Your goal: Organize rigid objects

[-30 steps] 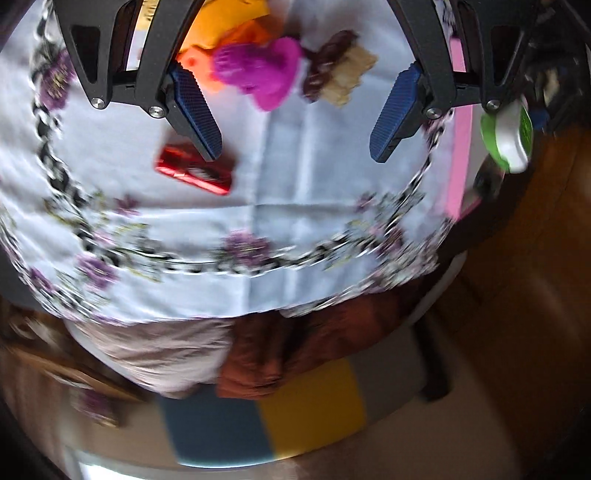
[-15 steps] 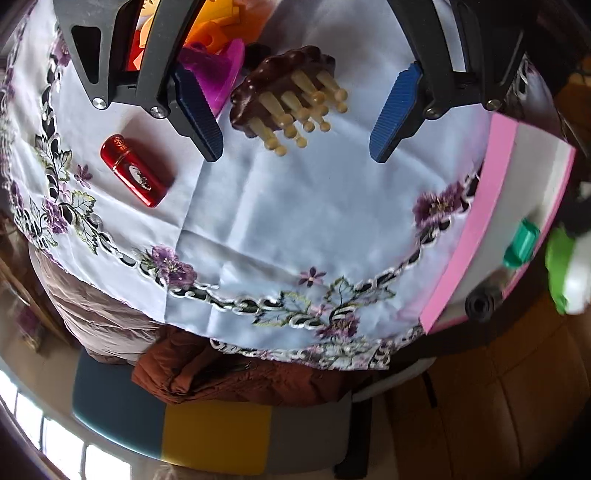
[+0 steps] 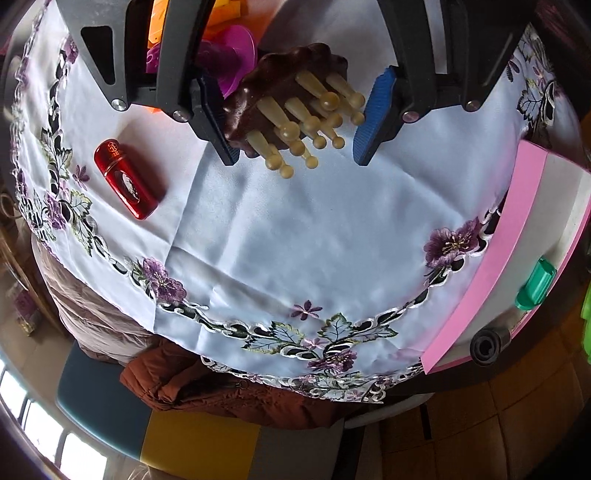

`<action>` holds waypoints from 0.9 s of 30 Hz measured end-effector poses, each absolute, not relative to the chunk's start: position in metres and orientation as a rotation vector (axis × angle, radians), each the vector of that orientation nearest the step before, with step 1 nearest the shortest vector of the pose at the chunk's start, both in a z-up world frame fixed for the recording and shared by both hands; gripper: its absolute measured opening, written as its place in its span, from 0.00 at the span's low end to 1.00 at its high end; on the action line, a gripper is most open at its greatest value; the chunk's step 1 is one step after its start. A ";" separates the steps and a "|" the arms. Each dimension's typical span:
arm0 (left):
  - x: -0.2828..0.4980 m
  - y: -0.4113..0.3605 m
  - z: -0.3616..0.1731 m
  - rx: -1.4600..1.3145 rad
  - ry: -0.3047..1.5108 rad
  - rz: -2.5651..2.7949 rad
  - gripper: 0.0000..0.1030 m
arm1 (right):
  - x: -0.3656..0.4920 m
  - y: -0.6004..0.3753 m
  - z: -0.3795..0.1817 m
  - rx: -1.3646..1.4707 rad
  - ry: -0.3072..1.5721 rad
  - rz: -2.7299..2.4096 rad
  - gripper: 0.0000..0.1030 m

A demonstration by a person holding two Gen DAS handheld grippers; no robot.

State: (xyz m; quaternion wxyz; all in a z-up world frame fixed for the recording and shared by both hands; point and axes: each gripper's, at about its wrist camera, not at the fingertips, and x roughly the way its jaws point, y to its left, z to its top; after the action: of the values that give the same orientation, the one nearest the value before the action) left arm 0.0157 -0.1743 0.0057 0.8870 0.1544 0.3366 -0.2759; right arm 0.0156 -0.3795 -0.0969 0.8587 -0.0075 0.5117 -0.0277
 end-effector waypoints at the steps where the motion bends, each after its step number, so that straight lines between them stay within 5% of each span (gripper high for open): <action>1: 0.015 -0.174 0.005 0.320 0.703 -0.573 0.52 | 0.016 -0.380 -0.096 -0.005 1.074 -0.055 0.62; 27: 0.047 -0.031 -0.046 0.048 0.922 -0.363 0.52 | 0.019 -0.362 -0.096 -0.023 1.081 -0.021 0.62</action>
State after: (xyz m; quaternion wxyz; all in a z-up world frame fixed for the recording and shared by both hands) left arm 0.0474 -0.0314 -0.0463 0.8796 0.0229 0.4421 -0.1741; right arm 0.0191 -0.3619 -0.0960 0.8574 -0.0107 0.5145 -0.0099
